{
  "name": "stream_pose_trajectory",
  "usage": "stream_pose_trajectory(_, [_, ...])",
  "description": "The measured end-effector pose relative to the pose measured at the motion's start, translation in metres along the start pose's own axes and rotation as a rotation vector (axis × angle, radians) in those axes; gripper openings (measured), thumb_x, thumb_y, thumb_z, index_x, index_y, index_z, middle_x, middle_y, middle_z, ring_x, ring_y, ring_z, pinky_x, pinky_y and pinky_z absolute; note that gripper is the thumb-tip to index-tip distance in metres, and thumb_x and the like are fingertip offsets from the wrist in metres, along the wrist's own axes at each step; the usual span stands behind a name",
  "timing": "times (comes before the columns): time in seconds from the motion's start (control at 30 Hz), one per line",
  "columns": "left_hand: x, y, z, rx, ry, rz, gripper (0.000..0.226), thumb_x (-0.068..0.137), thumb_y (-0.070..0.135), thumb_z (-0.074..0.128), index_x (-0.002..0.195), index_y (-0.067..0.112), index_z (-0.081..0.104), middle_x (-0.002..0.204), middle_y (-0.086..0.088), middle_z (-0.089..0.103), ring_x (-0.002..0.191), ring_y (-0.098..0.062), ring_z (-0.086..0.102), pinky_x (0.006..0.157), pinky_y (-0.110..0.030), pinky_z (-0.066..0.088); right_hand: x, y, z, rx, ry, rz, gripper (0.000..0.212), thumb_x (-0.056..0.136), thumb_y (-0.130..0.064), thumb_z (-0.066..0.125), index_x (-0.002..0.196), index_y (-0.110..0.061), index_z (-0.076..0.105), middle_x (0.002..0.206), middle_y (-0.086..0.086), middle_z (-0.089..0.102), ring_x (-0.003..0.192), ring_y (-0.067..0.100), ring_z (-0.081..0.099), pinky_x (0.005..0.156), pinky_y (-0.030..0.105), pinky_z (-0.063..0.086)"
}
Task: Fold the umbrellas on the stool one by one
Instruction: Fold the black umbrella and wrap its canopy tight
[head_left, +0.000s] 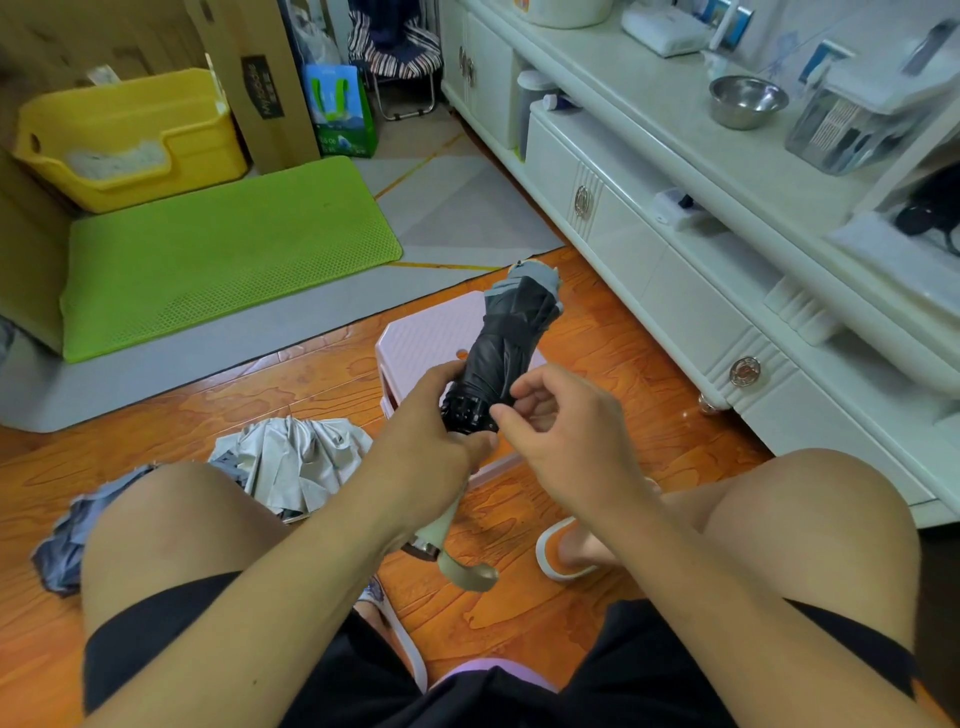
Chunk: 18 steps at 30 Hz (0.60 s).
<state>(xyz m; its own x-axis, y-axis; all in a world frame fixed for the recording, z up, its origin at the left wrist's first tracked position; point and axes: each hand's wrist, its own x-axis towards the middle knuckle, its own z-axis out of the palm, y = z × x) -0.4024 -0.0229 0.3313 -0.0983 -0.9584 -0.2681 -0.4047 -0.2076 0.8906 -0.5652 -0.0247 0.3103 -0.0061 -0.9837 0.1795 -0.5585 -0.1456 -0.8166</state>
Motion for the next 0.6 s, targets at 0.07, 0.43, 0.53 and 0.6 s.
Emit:
stream_pose_trajectory(0.07, [0.001,-0.001,0.004,0.030,0.002,0.055,0.064,0.090,0.014,0.074,0.143,0.034,0.045,0.099,0.015,0.068,0.078,-0.007,0.067,0.066,-0.018,0.052,0.002,-0.001,0.002,0.012,-0.001,0.070,0.014,0.088,-0.027,0.078,0.092,-0.023,0.065,0.079,-0.011,0.065,0.077,0.002,0.062,0.065,0.011,0.050])
stream_pose_trajectory(0.43, [0.004,0.005,0.011,0.011,0.077,0.115,0.061,0.091,0.010,0.072,0.144,0.027,0.046,0.102,0.019,0.064,0.078,-0.004,0.064,0.062,-0.008,0.046,0.008,-0.008,0.006,0.116,0.085,0.238,0.014,0.090,-0.009,0.069,0.100,-0.017,0.063,0.085,-0.008,0.065,0.077,-0.003,0.062,0.063,0.007,0.047])
stream_pose_trajectory(0.53, [0.003,0.005,0.011,0.007,0.077,0.093,0.061,0.091,0.012,0.072,0.144,0.028,0.045,0.101,0.018,0.064,0.078,-0.004,0.063,0.060,-0.009,0.045,0.012,-0.007,0.007,0.176,0.044,0.331,0.020,0.088,-0.007,0.068,0.107,-0.015,0.067,0.091,-0.005,0.069,0.079,0.001,0.065,0.065,0.011,0.052])
stream_pose_trajectory(0.6, [0.003,0.005,0.010,-0.008,0.077,0.074,0.061,0.092,0.013,0.071,0.144,0.030,0.044,0.101,0.015,0.066,0.079,-0.007,0.065,0.063,-0.012,0.045,0.011,-0.005,0.008,0.208,0.054,0.361,0.020,0.089,-0.008,0.069,0.107,-0.017,0.069,0.091,-0.005,0.071,0.083,0.006,0.068,0.072,0.021,0.058])
